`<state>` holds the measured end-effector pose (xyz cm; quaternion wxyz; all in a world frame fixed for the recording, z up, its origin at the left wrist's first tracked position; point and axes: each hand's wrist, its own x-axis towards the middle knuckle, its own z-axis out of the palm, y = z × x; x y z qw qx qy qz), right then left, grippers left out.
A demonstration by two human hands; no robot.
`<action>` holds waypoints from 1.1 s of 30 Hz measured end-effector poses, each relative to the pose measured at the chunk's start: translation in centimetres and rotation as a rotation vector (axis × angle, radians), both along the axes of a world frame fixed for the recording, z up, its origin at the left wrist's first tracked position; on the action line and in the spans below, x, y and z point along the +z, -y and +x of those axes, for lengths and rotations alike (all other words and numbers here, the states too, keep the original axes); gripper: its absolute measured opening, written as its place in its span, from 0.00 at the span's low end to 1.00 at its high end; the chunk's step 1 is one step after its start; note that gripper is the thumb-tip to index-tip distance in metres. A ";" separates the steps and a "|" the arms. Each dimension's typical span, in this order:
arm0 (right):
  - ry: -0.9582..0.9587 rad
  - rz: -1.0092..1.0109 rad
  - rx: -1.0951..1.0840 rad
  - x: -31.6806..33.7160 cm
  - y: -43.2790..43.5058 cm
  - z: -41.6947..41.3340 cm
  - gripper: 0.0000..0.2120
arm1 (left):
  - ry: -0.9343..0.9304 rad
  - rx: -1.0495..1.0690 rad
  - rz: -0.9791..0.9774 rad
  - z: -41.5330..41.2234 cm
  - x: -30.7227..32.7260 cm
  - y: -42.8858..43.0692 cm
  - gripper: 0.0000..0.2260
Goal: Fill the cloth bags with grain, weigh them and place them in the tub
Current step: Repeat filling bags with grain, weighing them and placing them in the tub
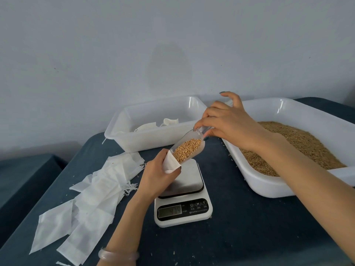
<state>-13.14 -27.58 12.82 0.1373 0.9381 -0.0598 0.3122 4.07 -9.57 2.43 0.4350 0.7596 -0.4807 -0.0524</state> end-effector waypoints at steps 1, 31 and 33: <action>0.008 -0.018 0.005 0.1 -0.1 0.1 0.14 | -0.004 0.000 -0.004 0.1 0.0 0.0 0.13; 0.052 -0.086 -0.031 1.4 0.0 -0.3 0.15 | -0.149 -0.011 -0.063 -0.4 0.6 -0.2 0.15; 0.051 -0.070 -0.040 1.2 0.5 -0.4 0.14 | -0.182 -0.008 -0.075 -0.4 0.5 -0.1 0.15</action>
